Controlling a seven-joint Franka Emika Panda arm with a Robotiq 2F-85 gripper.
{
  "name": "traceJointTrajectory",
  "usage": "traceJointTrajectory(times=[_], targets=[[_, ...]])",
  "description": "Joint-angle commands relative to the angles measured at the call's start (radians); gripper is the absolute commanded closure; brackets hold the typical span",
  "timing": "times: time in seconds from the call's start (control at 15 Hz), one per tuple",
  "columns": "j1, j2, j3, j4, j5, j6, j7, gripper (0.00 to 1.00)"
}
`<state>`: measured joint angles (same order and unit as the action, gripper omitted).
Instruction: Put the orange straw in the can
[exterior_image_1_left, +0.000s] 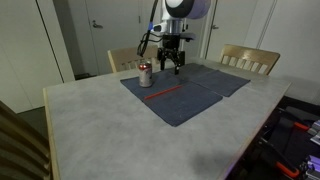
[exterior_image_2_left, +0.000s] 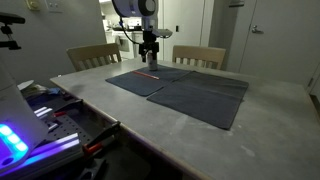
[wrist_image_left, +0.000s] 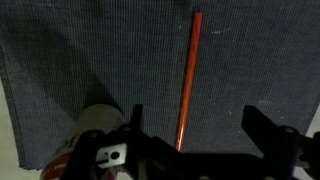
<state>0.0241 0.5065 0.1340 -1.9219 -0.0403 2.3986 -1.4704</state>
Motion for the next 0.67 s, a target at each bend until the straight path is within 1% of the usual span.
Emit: traceJointTrajectory(times=[0.0, 0.2, 0.6], targets=[[-0.019, 0.016, 0.028, 0.009, 0.003, 0.007, -0.022, 0.0], [-0.008, 0.048, 0.033, 0.014, 0.006, 0.003, 0.007, 0.0], [0.001, 0.072, 0.037, -0.024, 0.002, 0.039, 0.115, 0.0]])
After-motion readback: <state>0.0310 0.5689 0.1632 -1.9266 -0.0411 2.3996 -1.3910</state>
